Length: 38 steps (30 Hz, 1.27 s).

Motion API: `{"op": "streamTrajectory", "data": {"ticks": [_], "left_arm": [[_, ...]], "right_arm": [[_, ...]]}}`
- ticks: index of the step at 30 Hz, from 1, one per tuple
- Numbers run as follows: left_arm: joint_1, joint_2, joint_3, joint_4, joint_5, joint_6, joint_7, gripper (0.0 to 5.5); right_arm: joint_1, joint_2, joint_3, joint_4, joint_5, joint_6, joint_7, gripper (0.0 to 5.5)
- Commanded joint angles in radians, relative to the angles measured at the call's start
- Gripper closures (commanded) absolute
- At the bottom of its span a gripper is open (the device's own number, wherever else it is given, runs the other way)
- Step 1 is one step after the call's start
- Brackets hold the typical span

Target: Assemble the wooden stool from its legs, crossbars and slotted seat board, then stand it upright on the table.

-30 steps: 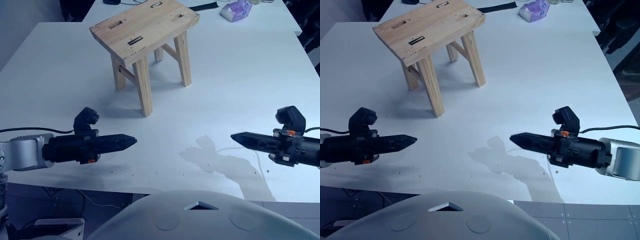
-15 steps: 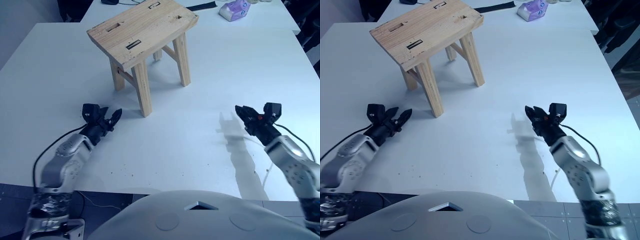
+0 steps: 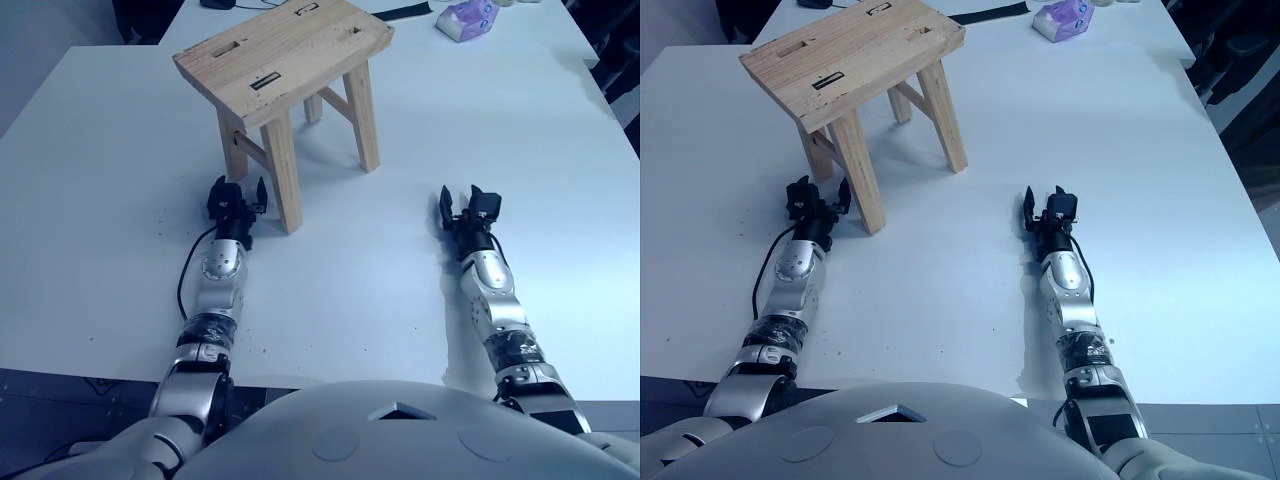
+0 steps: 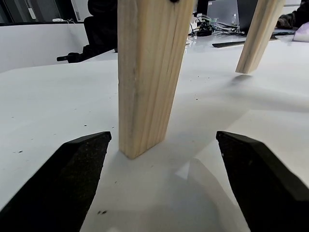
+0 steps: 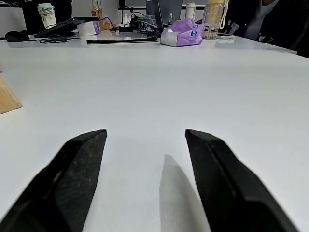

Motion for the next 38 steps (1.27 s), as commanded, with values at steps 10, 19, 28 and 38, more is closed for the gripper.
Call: {"op": "streamTrajectory", "data": {"ticks": [10,19,28,38], "left_arm": [[0.021,-0.049,0.014,0.085,0.068,-0.066,-0.012,1.44],[0.088,-0.092,-0.024,0.040,0.180,-0.116,0.069,1.44],[0.117,-0.125,-0.010,0.008,0.196,-0.124,0.126,1.44],[0.075,-0.127,0.023,-0.010,0.170,-0.115,0.131,1.44]], "right_arm": [[-0.080,0.069,-0.095,0.160,-0.085,-0.092,0.006,2.50],[-0.074,0.043,-0.114,0.148,-0.119,-0.074,0.059,2.50],[-0.091,0.022,-0.118,0.131,-0.134,-0.042,0.107,2.50],[-0.130,0.035,-0.141,0.160,-0.135,-0.059,0.104,2.50]]}}
